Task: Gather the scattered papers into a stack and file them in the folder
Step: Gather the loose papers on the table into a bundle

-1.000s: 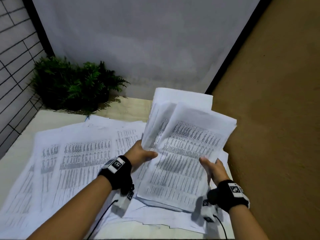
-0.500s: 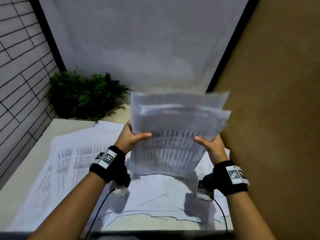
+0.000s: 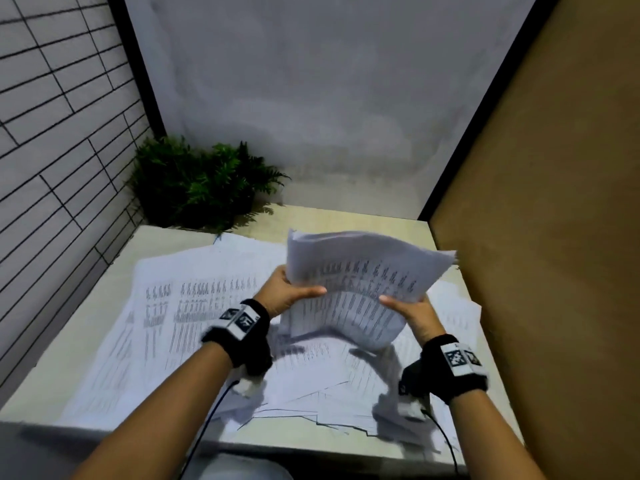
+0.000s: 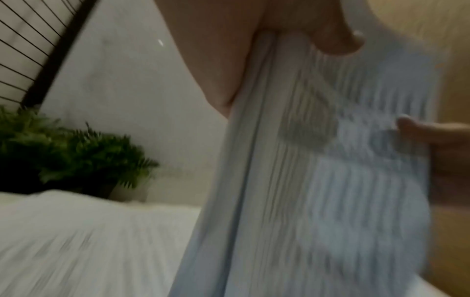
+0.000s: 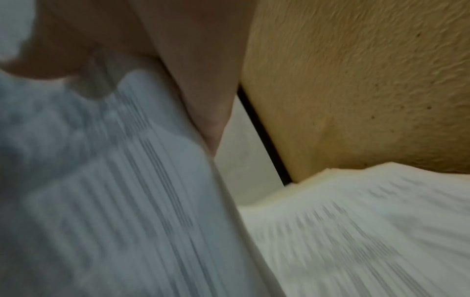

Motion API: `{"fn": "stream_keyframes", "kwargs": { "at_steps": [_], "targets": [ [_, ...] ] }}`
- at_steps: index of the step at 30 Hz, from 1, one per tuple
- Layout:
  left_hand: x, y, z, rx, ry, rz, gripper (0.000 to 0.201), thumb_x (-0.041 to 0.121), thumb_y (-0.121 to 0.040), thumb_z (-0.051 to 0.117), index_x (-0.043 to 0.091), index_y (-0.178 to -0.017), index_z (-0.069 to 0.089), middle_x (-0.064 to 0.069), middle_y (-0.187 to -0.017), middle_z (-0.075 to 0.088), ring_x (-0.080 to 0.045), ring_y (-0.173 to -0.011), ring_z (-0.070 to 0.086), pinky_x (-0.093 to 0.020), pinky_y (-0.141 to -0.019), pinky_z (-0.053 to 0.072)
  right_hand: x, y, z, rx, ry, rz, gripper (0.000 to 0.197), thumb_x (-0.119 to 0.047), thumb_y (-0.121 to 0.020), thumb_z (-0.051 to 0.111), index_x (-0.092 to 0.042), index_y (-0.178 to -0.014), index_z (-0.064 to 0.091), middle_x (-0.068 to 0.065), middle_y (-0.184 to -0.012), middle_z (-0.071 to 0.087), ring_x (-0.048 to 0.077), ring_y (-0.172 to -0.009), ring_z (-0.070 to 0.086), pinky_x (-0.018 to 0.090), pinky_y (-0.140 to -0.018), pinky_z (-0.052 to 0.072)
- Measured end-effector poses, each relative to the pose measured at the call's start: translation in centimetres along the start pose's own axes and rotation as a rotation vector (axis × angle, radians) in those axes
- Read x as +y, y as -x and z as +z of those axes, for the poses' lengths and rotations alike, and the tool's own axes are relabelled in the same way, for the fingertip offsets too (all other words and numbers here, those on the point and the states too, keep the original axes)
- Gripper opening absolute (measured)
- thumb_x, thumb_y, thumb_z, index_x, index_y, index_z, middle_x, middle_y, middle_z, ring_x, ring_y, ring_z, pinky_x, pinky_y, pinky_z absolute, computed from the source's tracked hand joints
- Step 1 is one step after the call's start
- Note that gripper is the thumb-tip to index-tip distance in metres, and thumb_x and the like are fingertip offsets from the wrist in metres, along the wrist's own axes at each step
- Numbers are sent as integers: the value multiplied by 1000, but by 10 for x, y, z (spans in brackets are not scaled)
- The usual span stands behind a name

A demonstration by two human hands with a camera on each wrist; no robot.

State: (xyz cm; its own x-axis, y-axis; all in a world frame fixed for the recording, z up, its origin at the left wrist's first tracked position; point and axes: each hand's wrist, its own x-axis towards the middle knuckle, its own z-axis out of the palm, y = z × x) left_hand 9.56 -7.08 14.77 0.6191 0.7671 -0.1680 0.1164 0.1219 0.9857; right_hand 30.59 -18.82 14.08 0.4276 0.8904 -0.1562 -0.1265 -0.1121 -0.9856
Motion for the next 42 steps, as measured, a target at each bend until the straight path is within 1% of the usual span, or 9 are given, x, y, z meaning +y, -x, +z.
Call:
{"fn": "stream_keyframes", "kwargs": {
  "at_steps": [2, 7, 10, 13, 16, 21, 25, 33, 42],
  "targets": [
    [-27, -7, 6, 13, -83, -112, 41, 12, -66, 78, 7, -103, 61, -11, -102, 68, -24, -96, 64, -49, -95, 49, 24, -5, 9, 45, 53, 58, 77, -50, -26, 89, -19, -92, 63, -7, -88, 71, 8, -81, 67, 25, -79, 56],
    [-64, -10, -46, 36, -241, -247, 61, 3, -77, 68, 7, -132, 43, -9, -126, 53, -24, -121, 50, -33, -98, 42, 23, -18, 0, 321, 183, 50, 13, -3, -74, 71, -7, -75, 58, 2, -71, 65, 6, -66, 60, 34, -74, 40],
    [-102, 7, -122, 287, -522, -447, 63, 16, -83, 63, 10, -139, 34, -14, -145, 38, -32, -131, 40, -37, -104, 35, 10, -25, -3, 319, 235, 39, 12, 0, -82, 63, -1, -84, 52, 11, -86, 54, 12, -77, 52, 26, -66, 40],
    [-134, 40, -180, 571, -762, -760, 82, 39, -81, 61, 7, -144, 18, -23, -150, 24, -41, -135, 29, -48, -109, 29, 15, -32, -1, 326, 239, 109, 14, 6, -84, 58, 0, -85, 45, 10, -71, 43, -2, -34, 38, 9, -37, 33],
    [-147, 65, -196, 663, -770, -950, 97, 51, -79, 59, 2, -145, 7, -26, -150, 16, -43, -136, 22, -50, -111, 24, 26, -38, 3, 328, 276, 191, 16, 7, -84, 59, 1, -83, 44, 8, -54, 32, 1, -26, 35, 6, -33, 25],
    [-154, 45, -185, 652, -637, -862, 100, 39, -72, 72, 2, -144, 13, -25, -149, 22, -42, -136, 25, -50, -110, 28, 32, -45, 8, 273, 285, 257, 13, 3, -84, 59, 2, -87, 47, 10, -72, 42, 8, -50, 53, 8, -44, 37],
    [-143, 27, -176, 640, -426, -734, 80, 25, -77, 70, 4, -141, 26, -21, -146, 36, -40, -131, 37, -46, -107, 35, 28, -49, 10, 315, 248, 248, 14, 11, -84, 55, 4, -88, 43, 8, -55, 34, 1, -25, 36, 6, -31, 26],
    [-145, 4, -154, 443, -51, -609, 56, 18, -74, 74, 5, -124, 52, -13, -118, 60, -31, -109, 55, -38, -95, 40, 38, -54, 4, 362, 364, 275, 15, 7, -83, 59, 4, -84, 44, 5, -65, 32, 16, -52, 35, 3, -33, 28],
    [-123, -1, -133, 508, -298, -437, 27, 13, -83, 61, -2, -105, 58, -21, -92, 62, -26, -76, 55, -29, -69, 40, 53, -54, -18, 373, 445, 324, 14, -4, -87, 59, 5, -93, 51, 12, -83, 52, 22, -75, 48, 25, -54, 40]
  ]
}}
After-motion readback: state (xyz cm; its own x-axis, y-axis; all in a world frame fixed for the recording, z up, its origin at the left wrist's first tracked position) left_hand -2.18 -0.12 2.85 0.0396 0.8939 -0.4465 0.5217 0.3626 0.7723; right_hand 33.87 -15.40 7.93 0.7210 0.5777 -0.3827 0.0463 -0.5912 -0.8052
